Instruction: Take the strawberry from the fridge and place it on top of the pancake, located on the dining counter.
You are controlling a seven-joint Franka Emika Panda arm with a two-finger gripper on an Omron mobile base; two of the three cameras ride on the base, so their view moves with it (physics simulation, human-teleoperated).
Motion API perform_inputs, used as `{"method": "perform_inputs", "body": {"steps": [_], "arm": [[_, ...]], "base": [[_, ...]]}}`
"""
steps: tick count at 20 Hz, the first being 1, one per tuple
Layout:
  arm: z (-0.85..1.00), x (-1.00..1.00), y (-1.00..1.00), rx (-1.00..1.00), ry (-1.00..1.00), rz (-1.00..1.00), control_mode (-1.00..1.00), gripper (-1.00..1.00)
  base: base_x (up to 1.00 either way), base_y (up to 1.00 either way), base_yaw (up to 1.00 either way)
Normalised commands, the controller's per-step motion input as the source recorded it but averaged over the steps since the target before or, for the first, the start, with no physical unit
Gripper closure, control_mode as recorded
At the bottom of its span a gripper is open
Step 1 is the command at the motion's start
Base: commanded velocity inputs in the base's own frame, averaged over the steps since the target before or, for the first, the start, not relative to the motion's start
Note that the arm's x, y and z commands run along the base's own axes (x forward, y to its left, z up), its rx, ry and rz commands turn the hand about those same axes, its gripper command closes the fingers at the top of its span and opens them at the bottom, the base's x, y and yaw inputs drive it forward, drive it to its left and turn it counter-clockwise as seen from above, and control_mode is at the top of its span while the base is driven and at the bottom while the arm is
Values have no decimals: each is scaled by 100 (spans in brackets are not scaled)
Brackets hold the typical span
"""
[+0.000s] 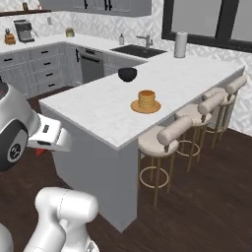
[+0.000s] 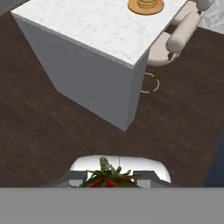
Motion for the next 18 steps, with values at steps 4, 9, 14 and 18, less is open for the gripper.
{"method": "perform_inputs", "body": {"steps": [4,9,14,18], "arm": [[0,0,0,0,0,0,100,100],[0,0,0,0,0,0,100,100],[0,0,0,0,0,0,100,100],[0,0,0,0,0,0,100,100]], "base": [[34,-86,49],[31,-83,52],[2,-90,52],[0,-88,54]]}}
